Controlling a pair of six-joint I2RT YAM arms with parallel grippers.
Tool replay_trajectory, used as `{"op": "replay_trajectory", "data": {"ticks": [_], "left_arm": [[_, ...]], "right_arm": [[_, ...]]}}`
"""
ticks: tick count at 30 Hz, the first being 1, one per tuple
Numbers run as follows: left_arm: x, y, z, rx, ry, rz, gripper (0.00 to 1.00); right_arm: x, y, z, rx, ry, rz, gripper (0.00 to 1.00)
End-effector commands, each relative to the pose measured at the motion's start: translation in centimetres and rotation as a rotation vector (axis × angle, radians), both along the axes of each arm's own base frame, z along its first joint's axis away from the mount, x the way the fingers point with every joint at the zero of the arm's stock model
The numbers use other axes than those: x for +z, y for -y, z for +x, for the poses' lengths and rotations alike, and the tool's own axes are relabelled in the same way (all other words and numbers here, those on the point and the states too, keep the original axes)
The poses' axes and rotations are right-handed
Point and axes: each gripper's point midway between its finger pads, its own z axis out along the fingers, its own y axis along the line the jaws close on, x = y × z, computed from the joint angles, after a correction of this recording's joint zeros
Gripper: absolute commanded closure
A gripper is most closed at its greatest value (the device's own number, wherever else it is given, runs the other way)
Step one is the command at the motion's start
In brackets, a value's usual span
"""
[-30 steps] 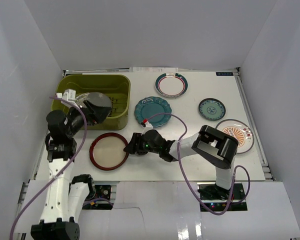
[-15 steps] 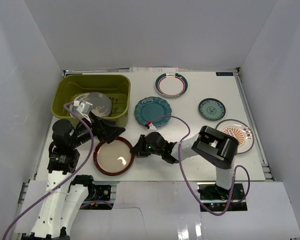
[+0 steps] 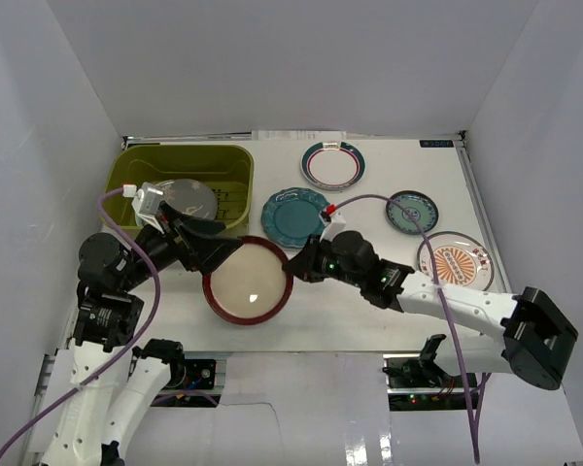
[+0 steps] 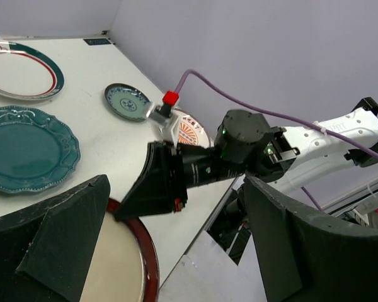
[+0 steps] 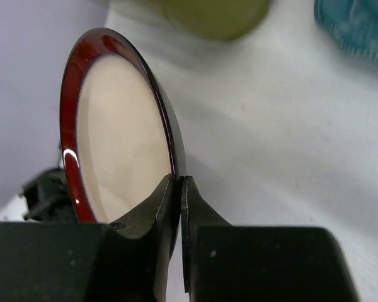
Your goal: Place the plates into the plastic bin on the countertop
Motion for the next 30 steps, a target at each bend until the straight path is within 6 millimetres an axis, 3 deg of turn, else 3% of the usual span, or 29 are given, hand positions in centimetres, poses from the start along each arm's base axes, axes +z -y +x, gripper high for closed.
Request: {"op": "replay_trajectory", "data": {"ticks": [1,3,4,5,6,7,8,9,10,11,12,13,14,15,16,18,23,24,25,30], "left_arm": [[3.1,-0.1,-1.0,0.001,0.058,-0.032,0.02],[4.0,0.0,-1.7,-0.017,0.077,-0.039,0.02],[4.3,0.0,-1.9,-0.022,0.083,-0.041,0.02],[4.4,0.1,-2.1,-0.027,0.084,-0.043,0.02],[4.8,0.1,-2.5,-0.035,0.093,-0.045,0.02],[4.9,0.1,-2.5,-0.035,0.093,-0.045,0.02],[5.0,0.1,-2.6,-0.036,0.093,-0.045,0.02],[5.1,0.1,-2.7,-0.036,0.099,-0.042,0.02],[5.3,0.0,-2.8,-0.034,0.102,-0.04,0.02],[5.4,0.0,-2.7,-0.031,0.103,-0.037,0.02],[5.5,0.0,-2.8,-0.032,0.107,-0.034,0.02],[5.7,-0.1,-2.8,-0.023,0.115,-0.027,0.02],[5.7,-0.1,-2.7,-0.019,0.113,-0.024,0.02],[5.7,-0.1,-2.6,-0.015,0.115,-0.021,0.02],[5.6,-0.2,-2.4,-0.005,0.116,-0.014,0.02],[5.1,-0.1,-2.0,-0.002,0.103,-0.008,0.02],[3.3,0.1,-0.6,0.021,0.063,0.011,0.02],[3.2,0.1,-0.3,0.025,0.059,0.014,0.02],[3.0,0.0,-0.1,0.033,0.056,0.016,0.02],[2.0,0.3,1.1,0.047,0.041,0.023,0.02]], "right_arm": [[12.2,-0.8,3.7,-0.07,0.182,0.251,0.92],[15.4,-1.4,5.2,-0.075,0.244,0.278,0.92],[15.2,-2.0,6.5,-0.087,0.253,0.254,0.92],[18.6,-2.6,7.5,-0.091,0.317,0.284,0.92],[19.4,-3.2,8.3,-0.097,0.335,0.282,0.92],[18.6,-4.4,9.8,-0.105,0.335,0.247,0.92],[22.2,-5.0,10.9,-0.12,0.4,0.278,0.92],[22.7,-5.6,11.9,-0.137,0.416,0.269,0.92],[21.2,-7.0,13.5,-0.145,0.409,0.231,0.92],[21.8,-7.6,14.4,-0.16,0.427,0.225,0.92],[24.3,-8.0,15.4,-0.183,0.47,0.252,0.92],[23.1,-9.3,16.6,-0.182,0.466,0.234,0.92],[23.6,-9.9,17.2,-0.186,0.482,0.243,0.92],[26.0,-10.3,18.1,-0.211,0.529,0.267,0.92],[24.3,-11.7,19.3,-0.206,0.522,0.239,0.92],[24.9,-12.7,20.9,-0.236,0.558,0.237,0.92],[25.9,-17.2,24.8,-0.233,0.635,0.238,0.92],[24.0,-18.2,25.8,-0.235,0.629,0.216,0.92],[24.7,-18.4,26.0,-0.242,0.654,0.233,0.92],[19.9,-19.1,27.4,-0.271,0.626,0.195,0.92]]}}
